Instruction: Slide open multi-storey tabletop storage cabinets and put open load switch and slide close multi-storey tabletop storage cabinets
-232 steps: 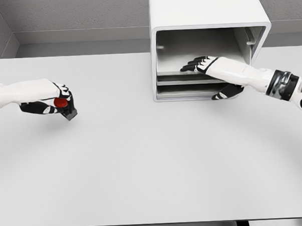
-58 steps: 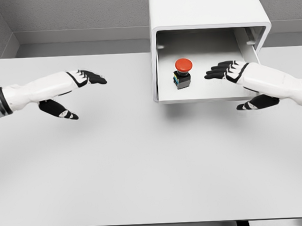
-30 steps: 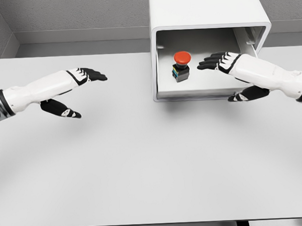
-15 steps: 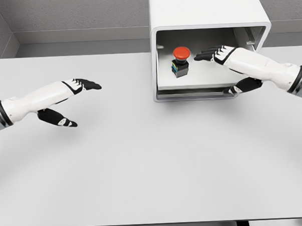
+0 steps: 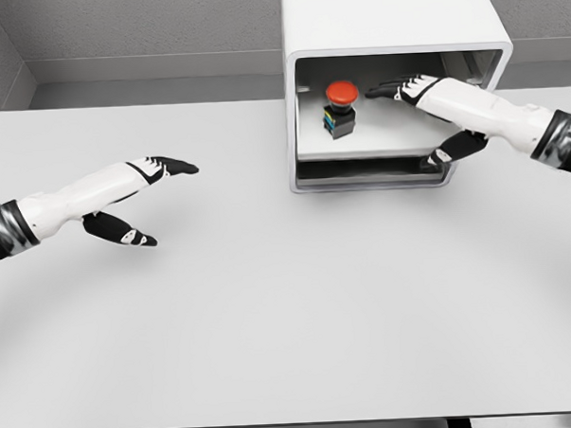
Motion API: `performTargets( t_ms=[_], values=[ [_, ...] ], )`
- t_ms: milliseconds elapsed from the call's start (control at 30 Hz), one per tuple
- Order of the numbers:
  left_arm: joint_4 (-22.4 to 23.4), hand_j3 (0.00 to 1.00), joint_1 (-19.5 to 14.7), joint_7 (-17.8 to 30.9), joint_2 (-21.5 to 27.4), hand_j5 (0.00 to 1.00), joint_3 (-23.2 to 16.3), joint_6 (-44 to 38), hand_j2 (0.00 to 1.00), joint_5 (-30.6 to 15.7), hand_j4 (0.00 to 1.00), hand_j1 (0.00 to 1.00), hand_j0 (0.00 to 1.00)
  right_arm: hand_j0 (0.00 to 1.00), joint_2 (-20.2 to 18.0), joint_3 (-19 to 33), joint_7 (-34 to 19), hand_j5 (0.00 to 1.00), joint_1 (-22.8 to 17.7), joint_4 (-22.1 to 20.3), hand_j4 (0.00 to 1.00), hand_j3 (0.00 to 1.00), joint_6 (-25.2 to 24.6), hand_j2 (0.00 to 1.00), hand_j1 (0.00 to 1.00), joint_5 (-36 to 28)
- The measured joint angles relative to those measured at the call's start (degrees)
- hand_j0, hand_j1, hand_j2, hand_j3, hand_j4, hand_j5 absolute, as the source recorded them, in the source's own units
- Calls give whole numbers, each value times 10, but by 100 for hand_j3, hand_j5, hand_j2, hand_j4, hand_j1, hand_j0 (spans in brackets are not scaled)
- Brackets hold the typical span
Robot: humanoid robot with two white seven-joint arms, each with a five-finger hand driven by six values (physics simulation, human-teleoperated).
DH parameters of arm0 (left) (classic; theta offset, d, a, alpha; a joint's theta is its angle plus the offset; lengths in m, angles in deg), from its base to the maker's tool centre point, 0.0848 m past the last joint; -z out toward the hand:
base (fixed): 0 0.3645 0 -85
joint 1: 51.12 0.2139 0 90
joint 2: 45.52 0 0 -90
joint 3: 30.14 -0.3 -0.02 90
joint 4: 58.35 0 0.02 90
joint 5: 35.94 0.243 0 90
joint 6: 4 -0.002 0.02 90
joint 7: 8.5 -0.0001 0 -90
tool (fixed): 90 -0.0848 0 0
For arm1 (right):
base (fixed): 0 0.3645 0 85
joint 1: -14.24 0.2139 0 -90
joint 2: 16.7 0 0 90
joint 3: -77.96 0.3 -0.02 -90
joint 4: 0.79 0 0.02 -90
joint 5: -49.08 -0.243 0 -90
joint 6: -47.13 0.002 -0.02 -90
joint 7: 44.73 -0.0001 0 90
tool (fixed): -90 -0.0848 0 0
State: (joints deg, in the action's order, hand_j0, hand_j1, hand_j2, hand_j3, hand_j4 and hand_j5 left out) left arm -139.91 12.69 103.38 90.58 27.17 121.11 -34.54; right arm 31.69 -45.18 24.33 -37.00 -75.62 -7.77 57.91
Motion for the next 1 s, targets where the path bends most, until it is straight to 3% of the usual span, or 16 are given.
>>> performTargets(
  t_ms=[233,433,567,800,1000],
  values=[
    [1,100,0,-2,0,100,5,0,100,0,100,100,100,100,15,-7,-1,100,9,26,100,100,0,100,100,6],
    [3,100,-1,-3,-2,100,6,0,100,0,100,100,100,100,3,-5,1,100,-3,14,100,100,0,100,100,6],
    [4,100,-1,-3,-2,100,6,0,100,1,100,100,100,100,-48,-1,7,100,-33,-40,100,100,0,100,100,0],
    [4,100,-2,-2,-3,100,6,0,100,3,100,100,100,100,-142,0,10,100,-40,-175,100,100,0,100,100,-30],
    [4,100,-2,-2,-3,100,6,0,100,3,100,100,100,100,-248,-31,37,100,-65,-214,100,100,0,100,100,-34]
  ],
)
